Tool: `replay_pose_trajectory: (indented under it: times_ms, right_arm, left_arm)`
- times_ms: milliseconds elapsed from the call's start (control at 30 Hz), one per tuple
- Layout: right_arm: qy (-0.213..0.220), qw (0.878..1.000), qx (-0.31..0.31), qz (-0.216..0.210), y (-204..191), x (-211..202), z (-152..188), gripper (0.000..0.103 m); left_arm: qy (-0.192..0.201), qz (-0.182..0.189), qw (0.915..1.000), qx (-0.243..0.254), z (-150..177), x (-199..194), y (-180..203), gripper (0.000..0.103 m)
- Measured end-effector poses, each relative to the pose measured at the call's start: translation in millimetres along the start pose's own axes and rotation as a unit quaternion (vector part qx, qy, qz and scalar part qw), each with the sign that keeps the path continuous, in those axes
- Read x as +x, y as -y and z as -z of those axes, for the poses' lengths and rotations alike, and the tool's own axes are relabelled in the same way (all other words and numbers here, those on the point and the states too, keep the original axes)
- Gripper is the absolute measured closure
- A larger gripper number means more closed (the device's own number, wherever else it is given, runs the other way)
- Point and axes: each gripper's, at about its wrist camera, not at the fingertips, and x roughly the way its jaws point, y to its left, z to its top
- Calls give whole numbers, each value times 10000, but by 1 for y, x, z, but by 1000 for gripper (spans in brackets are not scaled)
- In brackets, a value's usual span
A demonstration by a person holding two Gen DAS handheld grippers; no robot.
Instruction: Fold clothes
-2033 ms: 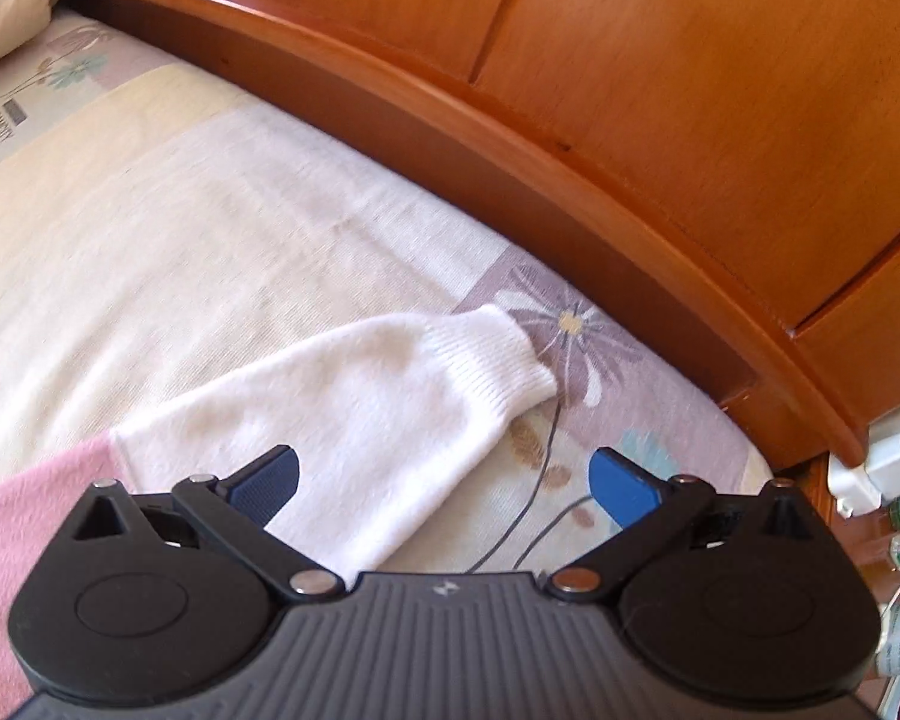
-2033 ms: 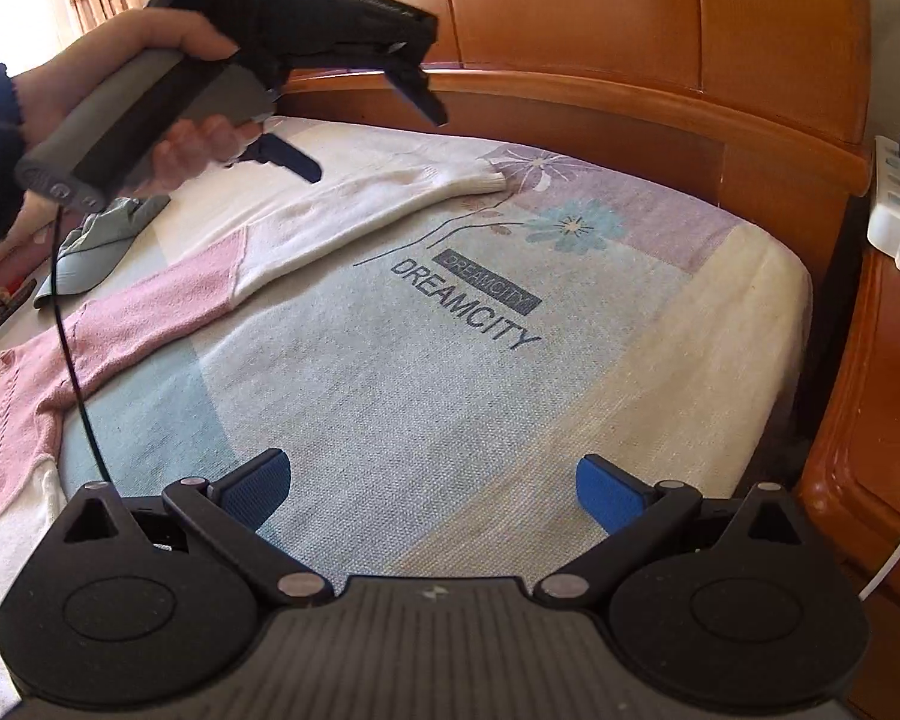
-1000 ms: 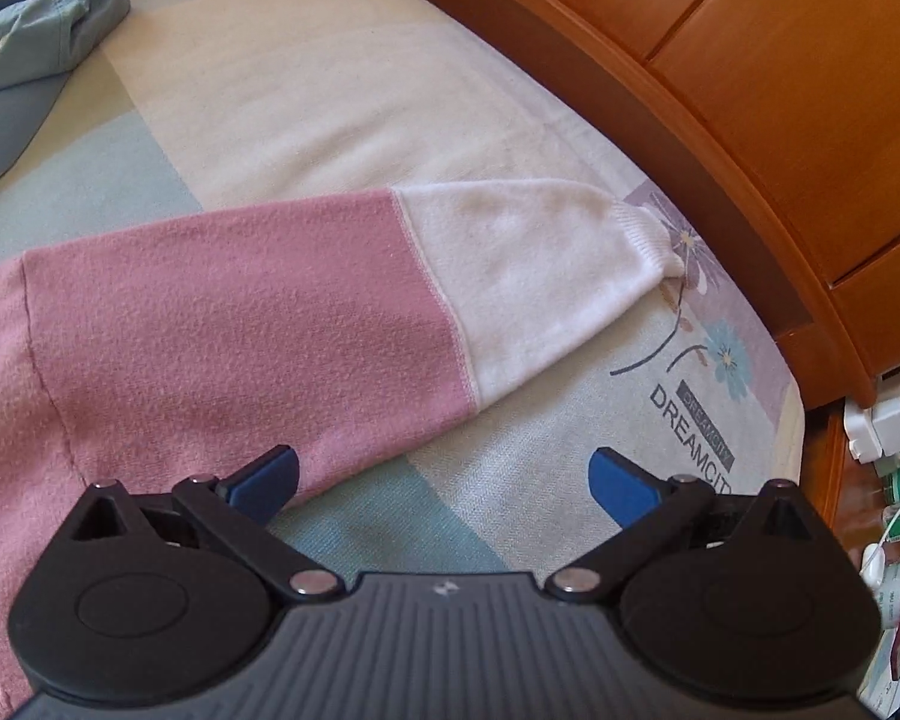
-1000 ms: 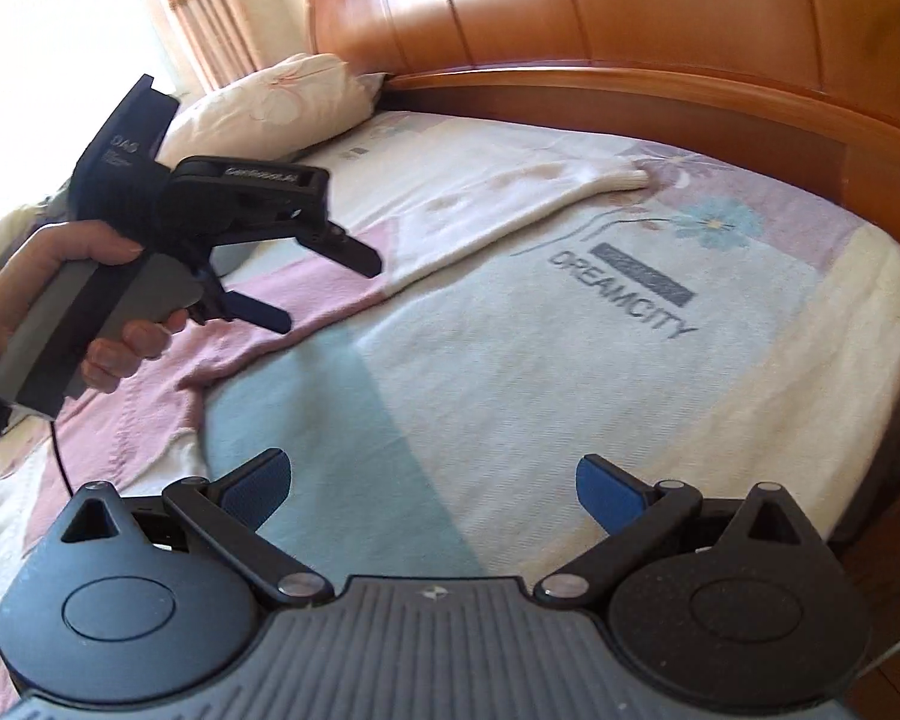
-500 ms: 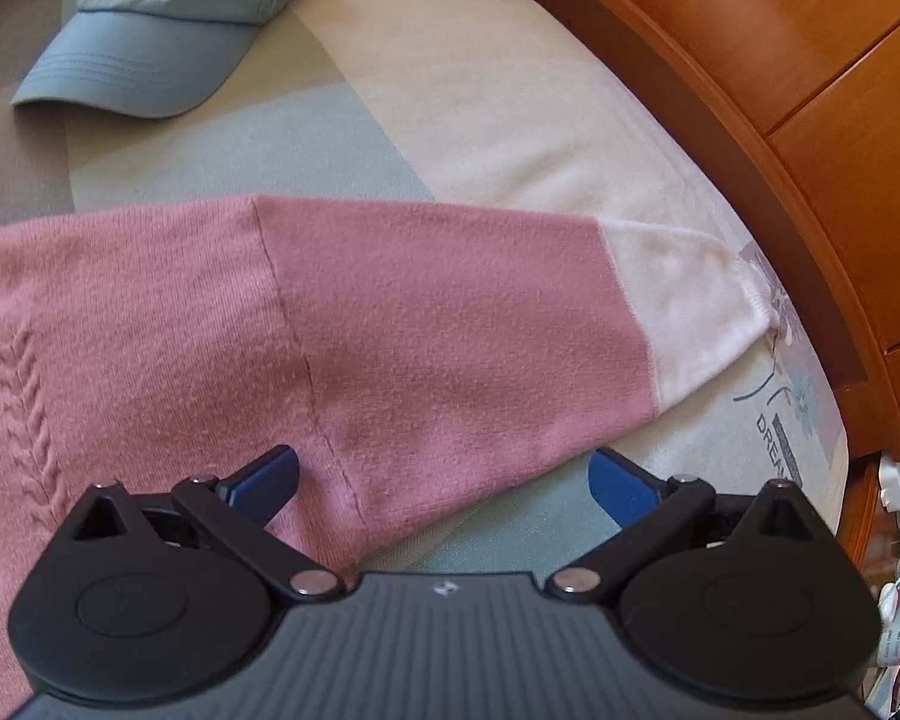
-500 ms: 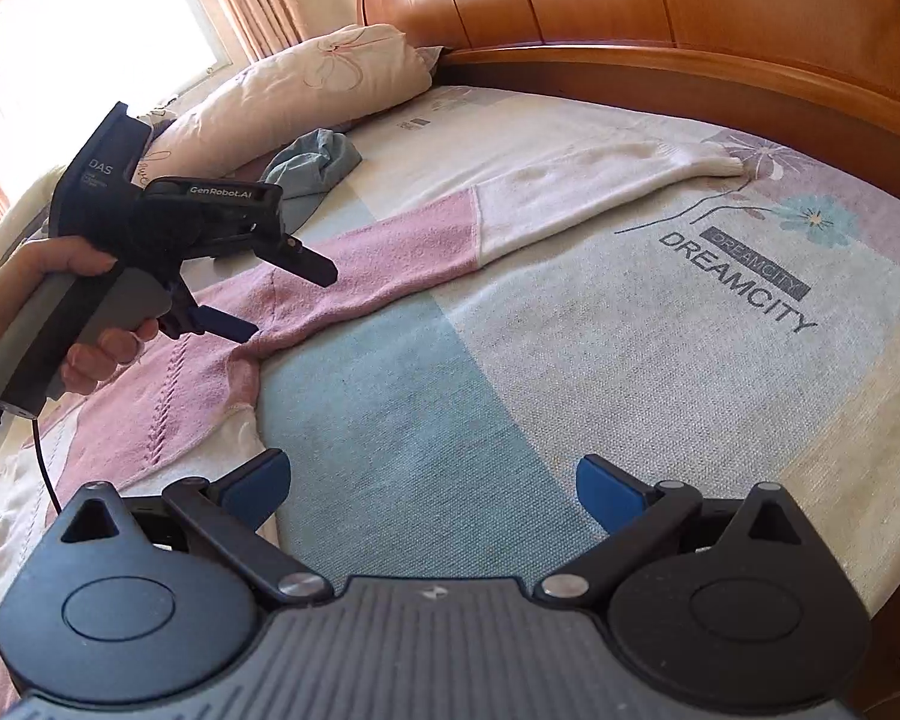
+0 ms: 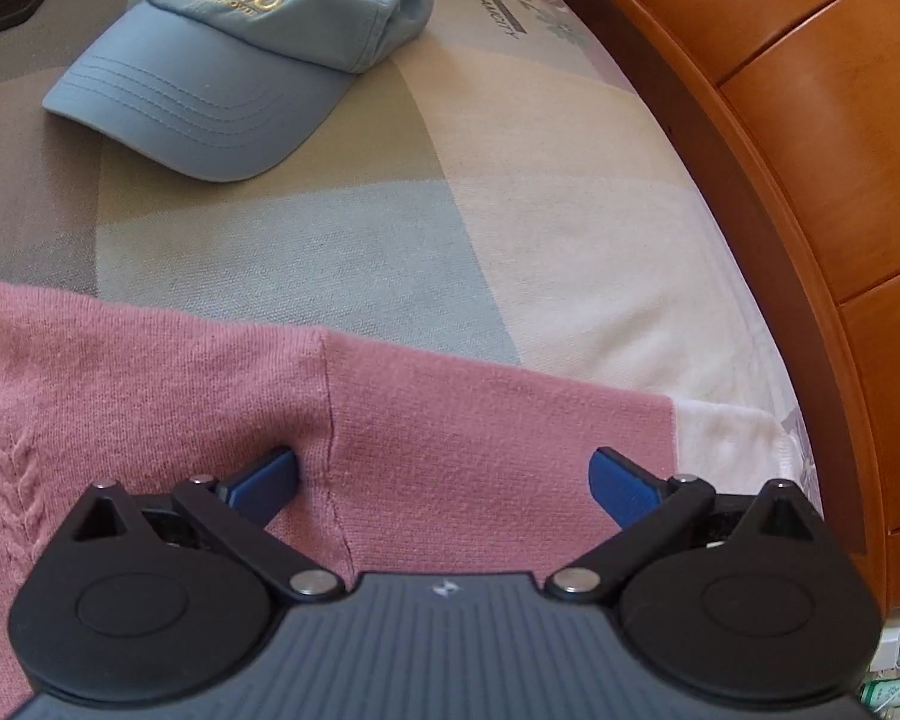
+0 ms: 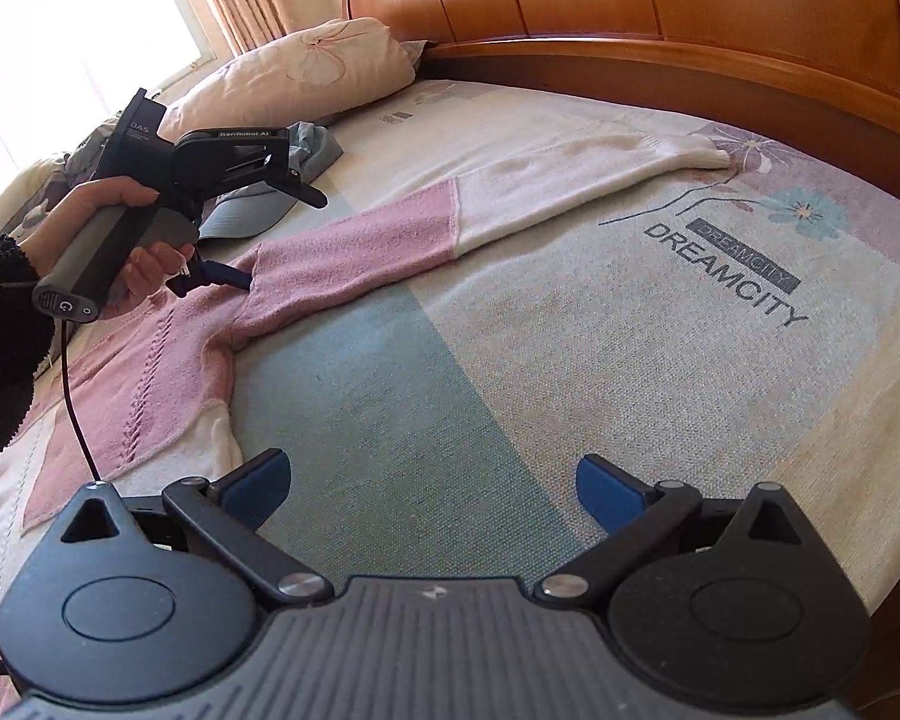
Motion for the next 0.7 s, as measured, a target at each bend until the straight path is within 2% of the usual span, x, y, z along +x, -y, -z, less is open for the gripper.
replay_pose_trajectory:
  times_ms: [100, 300, 433, 533, 633, 700]
  right_arm:
    - [15, 10000, 32, 16, 1, -1, 0, 0]
    - [-4, 10000, -79, 51, -1, -1, 2, 0]
    - [13, 10000, -22, 34, 2, -2, 1, 0]
    - [22, 10000, 4, 38, 4, -3, 1, 0]
    - [31, 10000, 21, 57, 4, -3, 1, 0]
    - [31, 10000, 20, 81, 4, -3, 1, 0]
  left_arm:
    - [384, 133, 9985, 353, 1, -19, 7, 1]
    - [468, 10, 9989, -31, -4, 8, -6, 1]
    - [855, -166, 9962, 36, -5, 17, -8, 1]
    - [847, -144, 9962, -119, -8, 9, -7, 1]
    - [781, 219, 9967, -18, -2, -8, -2, 1]
    - [497, 407, 9978, 177, 8, -10, 8, 1]
